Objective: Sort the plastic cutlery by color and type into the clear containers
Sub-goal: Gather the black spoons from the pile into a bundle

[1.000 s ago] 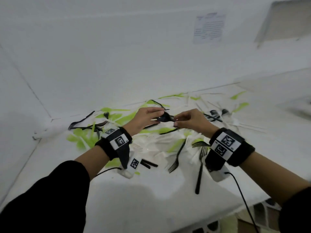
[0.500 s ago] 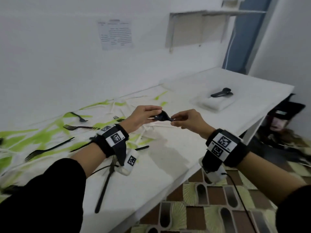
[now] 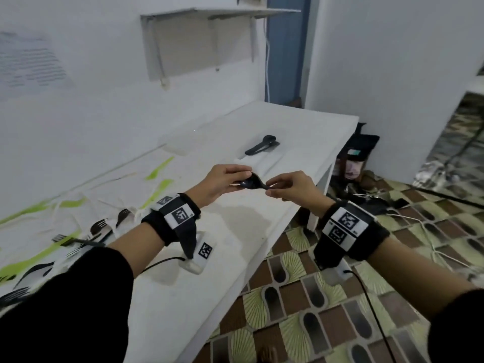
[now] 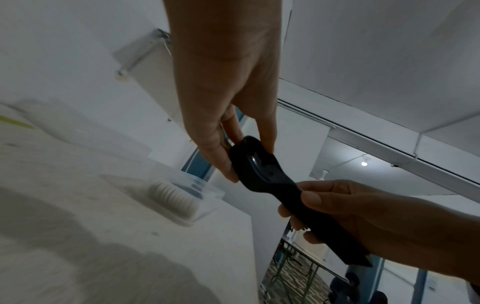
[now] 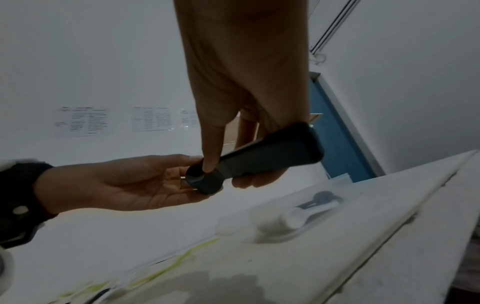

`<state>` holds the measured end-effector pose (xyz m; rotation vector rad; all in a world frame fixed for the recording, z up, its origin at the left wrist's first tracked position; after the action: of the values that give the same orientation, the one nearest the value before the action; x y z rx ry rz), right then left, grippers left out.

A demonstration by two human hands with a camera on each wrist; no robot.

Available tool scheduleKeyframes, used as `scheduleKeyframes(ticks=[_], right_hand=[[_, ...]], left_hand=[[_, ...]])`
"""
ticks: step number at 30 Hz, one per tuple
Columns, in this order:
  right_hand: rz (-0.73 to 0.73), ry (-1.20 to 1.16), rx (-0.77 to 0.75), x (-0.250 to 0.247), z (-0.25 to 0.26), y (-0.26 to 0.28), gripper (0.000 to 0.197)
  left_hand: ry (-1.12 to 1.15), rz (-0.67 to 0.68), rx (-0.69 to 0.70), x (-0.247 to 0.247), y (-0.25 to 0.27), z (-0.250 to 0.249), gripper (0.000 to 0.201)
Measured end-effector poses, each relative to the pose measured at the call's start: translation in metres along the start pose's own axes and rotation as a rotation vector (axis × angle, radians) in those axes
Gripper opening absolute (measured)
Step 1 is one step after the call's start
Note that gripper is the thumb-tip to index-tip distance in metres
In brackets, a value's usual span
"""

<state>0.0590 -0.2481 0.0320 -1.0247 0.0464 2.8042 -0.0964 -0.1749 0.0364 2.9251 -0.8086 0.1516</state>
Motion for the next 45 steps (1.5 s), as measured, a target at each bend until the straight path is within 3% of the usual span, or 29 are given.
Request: scheduleKeyframes(ticks=[8,13,17,20,24,28,32,35,40,45], right_hand=[[-0.021,0.006,0.019,-0.061,-0.049,-0.097,0.023],[0.002,0.025,0.014,-0.091,-0.063,-0.165,0.019],[0.068,0.033,-0.031,-0.102,-0.068,-0.213,0.011],[0.156,0.093,-0.078,-0.098,-0.068,-0.245,0.023],[0.205,0.103,-0.134,-0.091,-0.065,-0.288,0.022],[0.288,-0.031,-0.141,-0.084,-0.064,-0.333,0.016],[0.386,-0.089,-0.213,-0.085,-0.054,-0.375,0.026],[0.469,-0.129,-0.280,-0.087,-0.038,-0.401,0.029],[0.646,-0.426,-0.307,-0.074,-0.015,-0.415,0.028],[0.839,-0.654,-0.317,-0.053,-0.011,-0.412,0.038]], left_hand=[[-0.042,0.101,-0.002,0.036,-0.128,-0.009,0.025],[-0.009,0.079,-0.022,0.043,-0.200,-0.021,0.028],[-0.031,0.066,-0.055,0.040,-0.247,-0.029,0.027],[-0.025,0.045,-0.068,0.033,-0.271,-0.031,0.026],[-0.005,-0.049,-0.037,0.019,-0.296,-0.034,0.024],[0.085,-0.195,0.007,0.000,-0.316,-0.037,0.025],[0.220,-0.343,0.006,-0.021,-0.326,-0.042,0.030],[0.256,-0.479,-0.023,-0.033,-0.322,-0.039,0.020],[-0.076,-0.457,-0.158,-0.016,-0.311,-0.027,0.026],[-0.224,-0.606,-0.075,-0.002,-0.301,-0.027,0.028]])
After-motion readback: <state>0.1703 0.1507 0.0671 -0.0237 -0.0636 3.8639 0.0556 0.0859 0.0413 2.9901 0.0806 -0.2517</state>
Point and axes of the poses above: each hand's wrist, its own y-axis away from the middle knuckle, its own x-axis out of the palm, z = x × y, the point moved 7 cm from there along -y, towards the middle knuckle, and after that the axes turned 12 degrees about y, right-handed, at the moved point
